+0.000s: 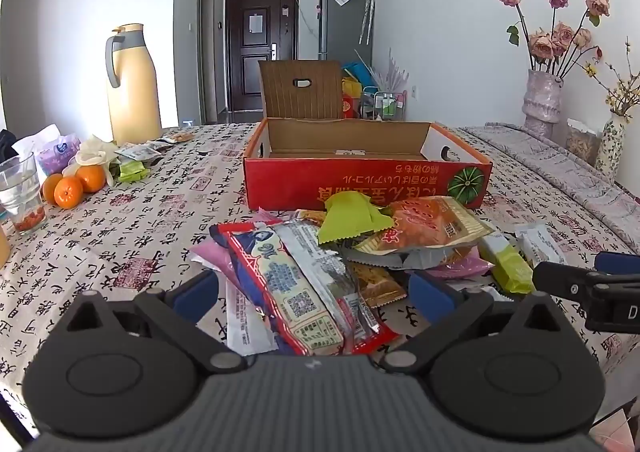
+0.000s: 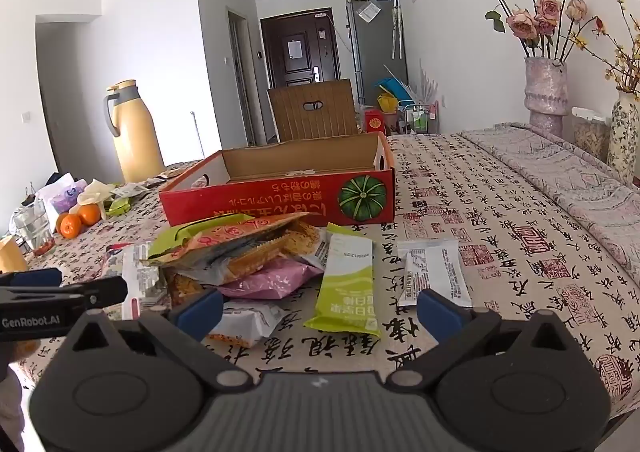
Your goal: Organize snacks
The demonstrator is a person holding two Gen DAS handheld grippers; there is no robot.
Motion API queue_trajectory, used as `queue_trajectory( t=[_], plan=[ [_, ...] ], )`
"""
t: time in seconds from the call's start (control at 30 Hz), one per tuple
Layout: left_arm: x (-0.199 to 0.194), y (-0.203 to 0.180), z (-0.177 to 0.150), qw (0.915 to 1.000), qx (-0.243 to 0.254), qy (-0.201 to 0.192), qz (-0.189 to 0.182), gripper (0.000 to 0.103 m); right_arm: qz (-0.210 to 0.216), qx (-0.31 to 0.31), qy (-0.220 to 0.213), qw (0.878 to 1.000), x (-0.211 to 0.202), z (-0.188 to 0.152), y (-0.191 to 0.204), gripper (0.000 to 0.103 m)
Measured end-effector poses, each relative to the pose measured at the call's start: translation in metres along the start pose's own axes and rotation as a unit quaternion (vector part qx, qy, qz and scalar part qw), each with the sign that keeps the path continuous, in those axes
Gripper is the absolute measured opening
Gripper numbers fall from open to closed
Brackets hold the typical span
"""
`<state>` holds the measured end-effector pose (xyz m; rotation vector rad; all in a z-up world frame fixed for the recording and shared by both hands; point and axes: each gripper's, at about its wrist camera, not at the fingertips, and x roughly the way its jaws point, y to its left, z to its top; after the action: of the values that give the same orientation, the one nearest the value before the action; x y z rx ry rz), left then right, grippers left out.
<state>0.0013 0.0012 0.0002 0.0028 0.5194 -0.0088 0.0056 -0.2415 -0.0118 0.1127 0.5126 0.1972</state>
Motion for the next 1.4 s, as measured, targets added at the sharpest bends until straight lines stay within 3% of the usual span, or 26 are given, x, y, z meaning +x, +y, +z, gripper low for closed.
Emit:
queue_trajectory(
  t=[1.4],
  plan=[
    [0.0026, 0.0026, -0.0045, 0.9999, -0.008, -0.005, -0.008, 0.103, -0.002, -0.003, 0.007, 1.000, 0.0072, -0.0046, 0.0023, 0.103]
  ],
)
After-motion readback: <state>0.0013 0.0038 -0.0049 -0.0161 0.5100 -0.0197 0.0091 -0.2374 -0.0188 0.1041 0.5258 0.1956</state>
